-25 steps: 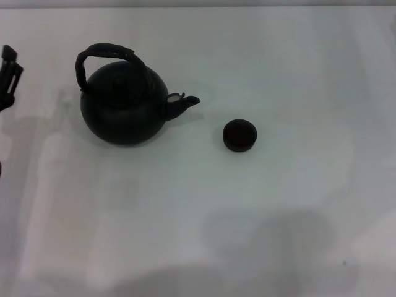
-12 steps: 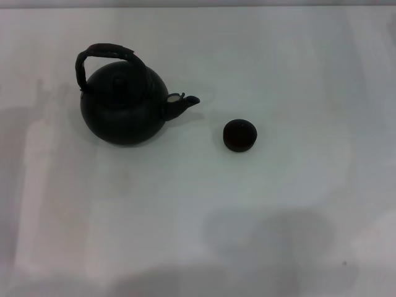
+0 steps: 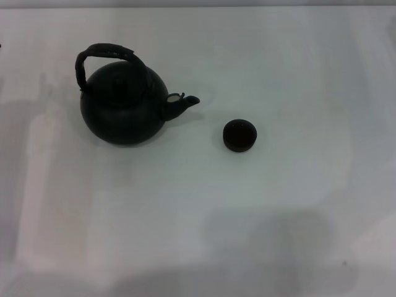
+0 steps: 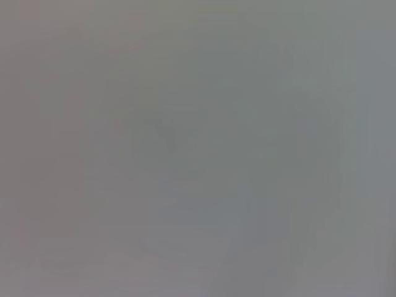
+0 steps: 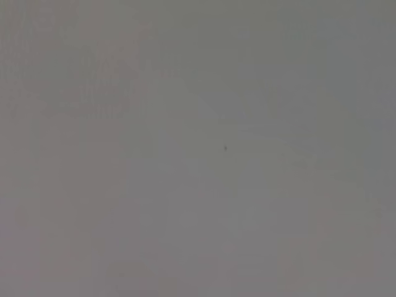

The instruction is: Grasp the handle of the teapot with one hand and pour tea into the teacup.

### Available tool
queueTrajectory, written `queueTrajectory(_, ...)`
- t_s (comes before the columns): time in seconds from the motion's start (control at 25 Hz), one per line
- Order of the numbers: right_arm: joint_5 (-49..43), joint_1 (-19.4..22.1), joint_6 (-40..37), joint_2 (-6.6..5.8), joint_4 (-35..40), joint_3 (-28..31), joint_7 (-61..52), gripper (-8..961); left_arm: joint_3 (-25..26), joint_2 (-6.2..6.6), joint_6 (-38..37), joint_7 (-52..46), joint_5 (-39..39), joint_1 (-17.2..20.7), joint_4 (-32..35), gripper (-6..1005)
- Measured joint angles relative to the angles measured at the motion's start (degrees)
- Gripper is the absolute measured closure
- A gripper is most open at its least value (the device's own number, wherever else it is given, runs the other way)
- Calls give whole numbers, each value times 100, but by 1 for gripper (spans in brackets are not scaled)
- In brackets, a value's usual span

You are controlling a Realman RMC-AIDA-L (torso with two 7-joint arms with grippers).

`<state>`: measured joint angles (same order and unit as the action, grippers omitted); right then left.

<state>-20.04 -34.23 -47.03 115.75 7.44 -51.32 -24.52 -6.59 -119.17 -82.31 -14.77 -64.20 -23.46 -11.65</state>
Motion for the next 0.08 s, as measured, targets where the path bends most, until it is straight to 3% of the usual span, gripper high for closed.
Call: queueTrajectory(0.08,0,-2,0,0,0,0,0,111,-1,0,19,0,1,-22,2,107)
